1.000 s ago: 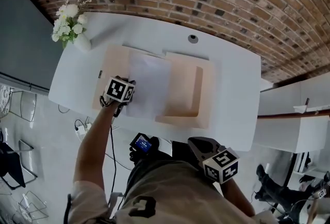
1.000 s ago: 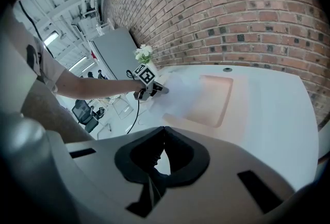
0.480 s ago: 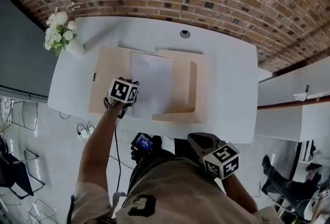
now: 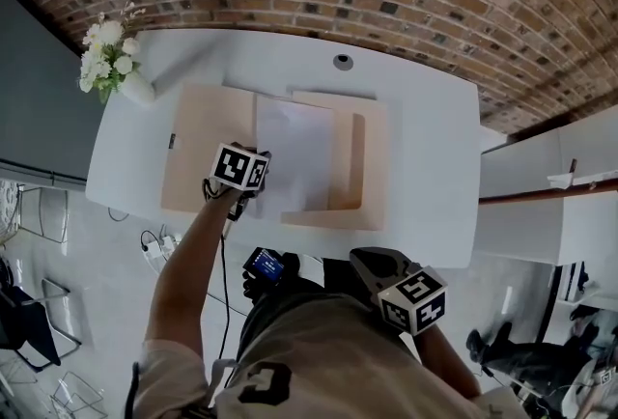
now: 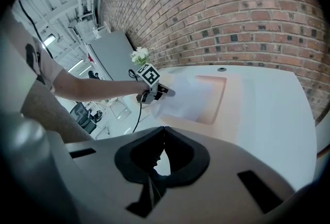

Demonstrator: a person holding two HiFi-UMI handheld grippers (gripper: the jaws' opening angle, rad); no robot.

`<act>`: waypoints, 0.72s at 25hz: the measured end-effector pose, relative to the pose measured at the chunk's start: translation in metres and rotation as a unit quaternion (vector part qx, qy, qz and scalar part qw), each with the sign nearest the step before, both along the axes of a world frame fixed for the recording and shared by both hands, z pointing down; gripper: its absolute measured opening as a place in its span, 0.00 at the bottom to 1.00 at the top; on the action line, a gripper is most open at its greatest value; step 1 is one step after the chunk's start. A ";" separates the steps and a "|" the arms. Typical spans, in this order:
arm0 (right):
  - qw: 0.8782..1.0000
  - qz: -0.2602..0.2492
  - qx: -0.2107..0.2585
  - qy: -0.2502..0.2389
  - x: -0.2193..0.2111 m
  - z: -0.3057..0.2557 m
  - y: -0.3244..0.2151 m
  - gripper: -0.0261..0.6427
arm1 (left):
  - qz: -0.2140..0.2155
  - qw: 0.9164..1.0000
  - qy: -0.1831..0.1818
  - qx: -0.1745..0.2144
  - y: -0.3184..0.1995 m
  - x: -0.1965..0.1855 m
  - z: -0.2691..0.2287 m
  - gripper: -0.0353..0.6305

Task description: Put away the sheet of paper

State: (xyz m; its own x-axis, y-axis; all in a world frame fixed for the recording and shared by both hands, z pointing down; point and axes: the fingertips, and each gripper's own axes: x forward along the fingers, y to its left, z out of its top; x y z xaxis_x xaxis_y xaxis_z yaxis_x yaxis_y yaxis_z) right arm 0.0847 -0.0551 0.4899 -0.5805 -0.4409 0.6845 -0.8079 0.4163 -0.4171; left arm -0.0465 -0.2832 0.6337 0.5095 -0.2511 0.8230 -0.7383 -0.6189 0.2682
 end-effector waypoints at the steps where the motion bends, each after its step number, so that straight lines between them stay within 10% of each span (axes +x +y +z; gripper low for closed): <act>1: 1.000 0.000 0.000 0.001 0.000 0.000 0.000 0.07 | 0.000 1.000 0.006 -0.003 0.001 0.004 -0.001 0.07; 18: 1.000 0.018 -0.004 -0.008 0.015 0.005 -0.003 0.07 | -0.012 0.995 0.076 -0.068 0.012 0.058 -0.003 0.07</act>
